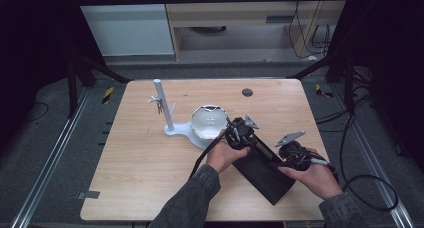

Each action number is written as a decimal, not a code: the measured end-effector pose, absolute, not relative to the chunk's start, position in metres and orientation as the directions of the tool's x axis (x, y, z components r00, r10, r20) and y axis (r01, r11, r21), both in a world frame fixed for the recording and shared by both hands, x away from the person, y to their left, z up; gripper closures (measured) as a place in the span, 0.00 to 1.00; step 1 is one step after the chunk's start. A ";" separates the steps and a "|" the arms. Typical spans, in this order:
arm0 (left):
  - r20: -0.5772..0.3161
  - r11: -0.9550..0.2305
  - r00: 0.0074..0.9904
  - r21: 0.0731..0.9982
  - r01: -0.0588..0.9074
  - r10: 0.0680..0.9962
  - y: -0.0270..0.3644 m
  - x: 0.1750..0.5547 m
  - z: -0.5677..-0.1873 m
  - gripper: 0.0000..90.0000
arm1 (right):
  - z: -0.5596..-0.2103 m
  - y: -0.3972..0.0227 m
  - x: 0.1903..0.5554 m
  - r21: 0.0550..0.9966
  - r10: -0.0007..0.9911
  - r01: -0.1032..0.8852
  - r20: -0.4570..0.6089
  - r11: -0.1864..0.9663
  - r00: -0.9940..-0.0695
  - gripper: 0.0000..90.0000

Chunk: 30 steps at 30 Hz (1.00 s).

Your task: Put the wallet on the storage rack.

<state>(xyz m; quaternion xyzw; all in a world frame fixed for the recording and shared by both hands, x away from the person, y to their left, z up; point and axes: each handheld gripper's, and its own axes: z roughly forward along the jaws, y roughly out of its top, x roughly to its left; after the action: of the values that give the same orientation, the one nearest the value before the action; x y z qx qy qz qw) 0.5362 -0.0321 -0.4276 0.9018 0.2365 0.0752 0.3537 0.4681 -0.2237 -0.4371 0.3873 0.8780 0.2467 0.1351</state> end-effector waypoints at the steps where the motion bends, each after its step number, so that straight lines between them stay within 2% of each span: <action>1: -0.030 -0.638 0.877 0.674 0.372 0.480 -0.032 0.536 -0.427 0.92 | -0.438 -0.224 0.468 0.535 0.745 0.612 -0.048 0.582 -0.666 0.49; 20: -0.033 -0.633 0.876 0.678 0.373 0.481 -0.031 0.535 -0.426 0.89 | -0.443 -0.221 0.470 0.501 0.736 0.618 -0.057 0.605 -0.675 0.60; 25: -0.036 -0.629 0.873 0.680 0.378 0.487 -0.029 0.533 -0.424 0.86 | -0.445 -0.219 0.472 0.479 0.729 0.617 -0.073 0.624 -0.680 0.73; 27: -0.039 -0.619 0.868 0.685 0.384 0.496 -0.026 0.532 -0.422 0.79 | -0.445 -0.217 0.472 0.469 0.722 0.615 -0.075 0.634 -0.688 0.83; 30: -0.026 -0.609 0.860 0.696 0.381 0.510 -0.018 0.529 -0.417 0.67 | -0.445 -0.214 0.472 0.454 0.706 0.598 -0.104 0.660 -0.701 0.91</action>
<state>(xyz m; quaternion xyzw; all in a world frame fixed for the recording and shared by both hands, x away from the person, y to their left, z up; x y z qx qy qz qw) 0.5292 -0.0176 -0.4166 0.8926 0.2495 0.0878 0.3652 0.4719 -0.2144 -0.4445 0.3620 0.9007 0.1973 0.1369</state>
